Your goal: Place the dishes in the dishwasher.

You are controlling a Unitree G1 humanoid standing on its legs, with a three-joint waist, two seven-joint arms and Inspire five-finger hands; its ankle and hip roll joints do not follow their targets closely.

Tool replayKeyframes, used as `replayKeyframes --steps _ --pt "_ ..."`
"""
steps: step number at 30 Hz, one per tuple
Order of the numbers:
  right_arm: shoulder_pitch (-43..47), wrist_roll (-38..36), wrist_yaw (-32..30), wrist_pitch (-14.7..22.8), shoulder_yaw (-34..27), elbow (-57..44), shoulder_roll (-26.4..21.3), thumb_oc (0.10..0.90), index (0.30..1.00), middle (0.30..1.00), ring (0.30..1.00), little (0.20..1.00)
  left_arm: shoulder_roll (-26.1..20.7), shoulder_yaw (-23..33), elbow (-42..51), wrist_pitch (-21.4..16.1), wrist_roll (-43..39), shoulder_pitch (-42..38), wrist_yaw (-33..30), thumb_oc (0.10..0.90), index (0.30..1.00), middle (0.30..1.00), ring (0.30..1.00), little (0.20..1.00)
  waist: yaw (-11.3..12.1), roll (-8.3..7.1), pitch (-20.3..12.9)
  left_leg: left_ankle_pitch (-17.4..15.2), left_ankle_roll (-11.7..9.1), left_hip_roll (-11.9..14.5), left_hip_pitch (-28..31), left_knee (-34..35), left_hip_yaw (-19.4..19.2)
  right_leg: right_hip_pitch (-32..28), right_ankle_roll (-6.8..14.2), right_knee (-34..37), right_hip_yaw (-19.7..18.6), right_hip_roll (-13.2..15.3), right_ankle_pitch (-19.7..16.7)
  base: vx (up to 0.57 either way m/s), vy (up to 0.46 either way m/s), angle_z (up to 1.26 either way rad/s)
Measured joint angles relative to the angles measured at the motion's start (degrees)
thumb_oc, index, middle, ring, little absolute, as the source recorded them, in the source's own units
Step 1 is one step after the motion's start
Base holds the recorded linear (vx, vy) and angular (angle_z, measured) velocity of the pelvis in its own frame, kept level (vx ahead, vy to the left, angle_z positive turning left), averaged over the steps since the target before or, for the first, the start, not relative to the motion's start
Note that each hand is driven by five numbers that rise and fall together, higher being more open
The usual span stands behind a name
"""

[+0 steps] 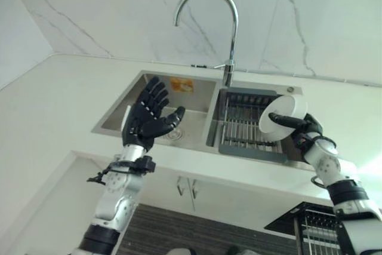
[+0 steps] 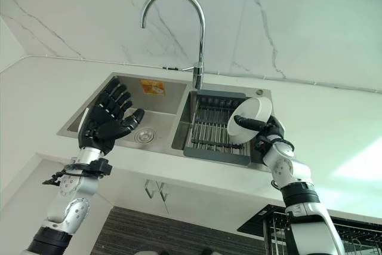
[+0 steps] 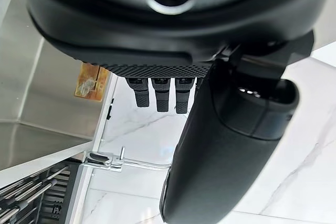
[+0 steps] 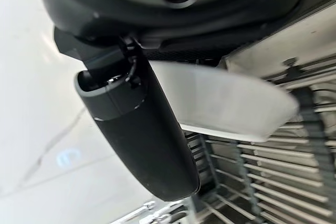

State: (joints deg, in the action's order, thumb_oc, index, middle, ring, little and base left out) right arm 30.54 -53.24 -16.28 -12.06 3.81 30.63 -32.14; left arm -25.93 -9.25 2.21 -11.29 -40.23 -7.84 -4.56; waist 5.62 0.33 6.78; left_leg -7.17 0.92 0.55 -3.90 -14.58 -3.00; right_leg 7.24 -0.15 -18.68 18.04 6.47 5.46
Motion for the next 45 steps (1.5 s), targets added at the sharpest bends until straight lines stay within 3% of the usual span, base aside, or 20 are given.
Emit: replayKeyframes --steps 2,3,4,8,14,18,21,24,29,32,34,38,41,45 --pt "2.5 -1.6 -1.3 1.5 0.0 4.2 0.1 0.472 0.408 0.408 0.408 0.408 0.0 -0.7 -0.1 0.0 0.0 -0.8 -0.1 0.800 0.900 0.900 0.900 0.900 0.4 0.03 0.0 0.0 0.0 0.0 0.1 0.0 0.1 -0.2 0.0 0.0 0.1 0.0 0.0 0.00 0.000 0.00" --pt "3.4 -2.0 -2.3 2.6 0.0 5.0 0.1 0.413 0.319 0.319 0.319 0.319 0.0 -0.8 -0.1 0.0 0.0 -1.0 -0.1 0.800 0.900 0.900 0.900 0.900 0.7 0.04 0.0 0.0 0.0 0.0 0.1 0.0 0.1 -0.3 0.0 0.0 0.2 0.0 0.0 -0.01 0.011 0.05" --pt "4.4 -2.5 -3.2 3.4 0.0 5.9 0.1 0.400 0.300 0.300 0.300 0.300 0.0 -0.9 -0.1 0.0 0.0 -1.0 -0.1 0.800 0.900 0.900 0.900 0.900 0.9 0.05 0.0 0.0 0.0 0.0 0.1 -0.1 0.3 -0.4 0.0 0.1 0.3 0.0 0.0 -0.01 0.016 0.05" --pt "6.7 -3.2 -5.1 6.4 0.0 6.4 0.1 0.400 0.300 0.300 0.300 0.300 0.0 -2.3 -0.1 0.0 -0.1 -1.1 -0.2 0.800 0.900 0.900 0.900 0.900 2.3 0.43 0.0 0.0 0.0 -0.3 0.2 -0.1 0.5 -0.6 0.0 0.1 0.6 0.3 0.0 -0.02 0.021 0.05" --pt "8.9 -3.2 -6.7 6.8 0.6 11.0 0.0 0.400 0.300 0.300 0.300 0.300 -0.2 -2.5 -0.9 0.0 -0.2 -1.1 -0.2 0.800 0.900 0.900 0.900 0.900 2.6 0.65 0.0 0.1 0.2 -0.8 0.1 -0.1 1.0 -0.8 0.0 -0.1 1.3 0.9 0.0 -0.03 0.013 0.07" --pt "8.9 1.9 -10.6 7.4 3.4 13.4 -0.5 0.400 0.300 0.300 0.300 0.300 -0.3 -2.6 -1.6 0.0 -2.0 -1.1 -1.4 0.800 0.900 0.900 0.900 0.900 2.6 0.65 0.0 0.1 0.2 -1.0 0.1 -0.1 1.2 -0.8 0.1 -0.1 1.4 1.0 0.1 -0.01 0.003 0.01" --pt "8.9 6.3 -12.1 11.3 3.4 11.8 -1.0 0.400 0.300 0.300 0.300 0.300 -0.3 -2.8 -1.6 -0.1 -2.2 -1.0 -1.4 0.800 0.900 0.900 0.900 0.900 2.5 0.65 0.0 0.1 0.2 -0.9 0.1 -0.1 1.1 -0.7 0.1 0.0 1.3 0.8 0.1 0.00 0.000 0.00" --pt "8.5 7.7 -12.9 13.4 3.4 8.2 -1.4 0.400 0.300 0.300 0.300 0.300 -0.4 -2.7 -1.6 -0.1 -2.4 -0.5 -1.3 0.800 0.900 0.900 0.900 0.900 2.3 0.73 0.0 0.1 0.2 -0.9 0.1 0.0 1.0 -0.6 0.1 0.0 1.2 0.8 0.1 -0.02 0.013 -0.02" --pt "6.8 7.6 -11.5 20.5 1.8 -1.7 -1.6 0.400 0.300 0.300 0.300 0.300 -0.4 -2.6 -1.3 -0.1 -5.9 -0.1 1.8 0.800 0.900 0.900 0.900 0.900 2.1 0.96 0.4 0.1 0.2 -0.8 0.6 0.1 0.6 -0.4 0.1 -0.1 0.6 0.5 0.1 -0.02 0.043 -0.06" --pt "1.3 7.5 -9.2 23.4 -0.5 -15.2 -1.4 0.400 0.300 0.300 0.300 0.300 -0.4 -1.4 1.4 0.5 -13.1 1.7 10.5 0.800 0.900 0.900 0.900 0.900 1.5 0.85 0.8 0.1 0.3 -0.8 0.9 0.4 -0.4 0.2 0.1 -0.1 -0.4 0.4 -0.1 -0.03 0.079 -0.18" --pt "-4.2 7.5 -7.3 25.5 -2.9 -23.9 1.0 0.400 0.300 0.300 0.300 0.300 0.0 -0.9 4.9 4.3 -20.3 3.0 20.1 0.800 0.900 0.900 0.900 0.900 0.3 0.66 0.9 -0.2 0.8 -0.8 1.7 0.8 -1.8 0.3 0.3 0.3 -1.8 0.1 -0.4 0.00 0.118 -0.33" --pt "-4.2 7.5 -7.2 25.6 -2.5 -24.4 2.4 0.400 0.300 0.300 0.300 0.300 -0.9 -7.1 8.2 15.0 -22.0 -0.5 34.4 0.800 0.900 0.900 0.900 0.900 -3.1 0.72 0.9 -0.7 1.5 -0.9 2.7 1.1 -4.6 0.5 1.2 0.8 -4.3 -0.1 -1.5 0.01 0.121 -0.39" --pt "-9.3 7.6 -6.5 27.6 -2.7 -29.2 2.7 0.400 0.300 0.300 0.300 0.300 -2.1 -12.2 10.4 21.5 -21.8 0.0 40.6 0.800 0.900 0.900 0.900 0.900 -5.9 0.99 1.0 -1.3 2.2 -1.3 3.0 1.5 -7.1 1.9 1.8 0.1 -7.1 0.0 -1.7 0.02 0.089 -0.42" --pt "-17.2 6.7 -4.9 29.4 -4.7 -34.0 5.8 0.400 0.300 0.300 0.300 0.300 -2.8 -12.5 9.5 27.0 -16.9 4.0 44.8 0.800 0.900 0.900 0.900 0.900 -9.2 1.35 1.2 -1.7 2.3 -1.5 3.2 1.4 -10.4 4.2 2.7 0.0 -9.9 -0.3 -3.0 0.01 0.021 -0.55"
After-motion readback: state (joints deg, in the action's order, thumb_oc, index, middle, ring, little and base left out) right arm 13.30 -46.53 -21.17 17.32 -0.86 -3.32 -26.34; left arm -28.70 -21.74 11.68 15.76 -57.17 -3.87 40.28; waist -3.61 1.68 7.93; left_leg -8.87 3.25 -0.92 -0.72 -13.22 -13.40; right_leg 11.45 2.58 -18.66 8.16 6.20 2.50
